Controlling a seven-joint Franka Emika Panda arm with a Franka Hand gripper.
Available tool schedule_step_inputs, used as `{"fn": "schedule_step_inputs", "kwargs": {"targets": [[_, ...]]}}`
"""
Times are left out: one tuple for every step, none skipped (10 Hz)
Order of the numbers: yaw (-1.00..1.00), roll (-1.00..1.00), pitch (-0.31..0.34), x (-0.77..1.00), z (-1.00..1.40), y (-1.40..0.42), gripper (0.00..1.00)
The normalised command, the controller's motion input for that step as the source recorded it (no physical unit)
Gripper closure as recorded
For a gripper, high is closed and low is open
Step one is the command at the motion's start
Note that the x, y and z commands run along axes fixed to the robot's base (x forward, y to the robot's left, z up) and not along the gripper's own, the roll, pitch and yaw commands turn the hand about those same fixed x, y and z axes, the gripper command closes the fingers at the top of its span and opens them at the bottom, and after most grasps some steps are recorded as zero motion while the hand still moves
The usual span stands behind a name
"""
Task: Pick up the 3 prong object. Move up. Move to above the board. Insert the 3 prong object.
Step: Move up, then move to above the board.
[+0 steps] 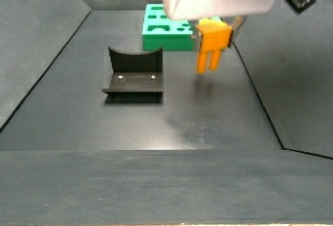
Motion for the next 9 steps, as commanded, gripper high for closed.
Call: {"fn": "schedule_step_inputs", "kwargs": {"targets": [[0.00, 0.03, 0.025, -0.02, 0.48, 0.03, 1.00], [-0.01, 0.04, 0.029, -0.02, 0.22, 0.02, 1.00], [-0.32, 0.07, 0.074, 0.00, 1.00, 0.24, 1.00], [-0.30, 0.07, 0.081, 0.00, 1.00, 0.25, 1.00], [-0.22, 0.05, 0.091, 0.00, 1.00, 0.22, 1.00], [-0.15, 0.04, 0.096, 0.00, 1.00, 0.20, 1.00], [-0.09, 0.04, 0.095, 0.00, 1.00, 0.19, 1.00], [-0.06, 0.03, 0.095, 0.00, 1.00, 0.17, 1.00], [-0.04, 0.03, 0.087, 0.01, 1.00, 0.16, 1.00]]}}
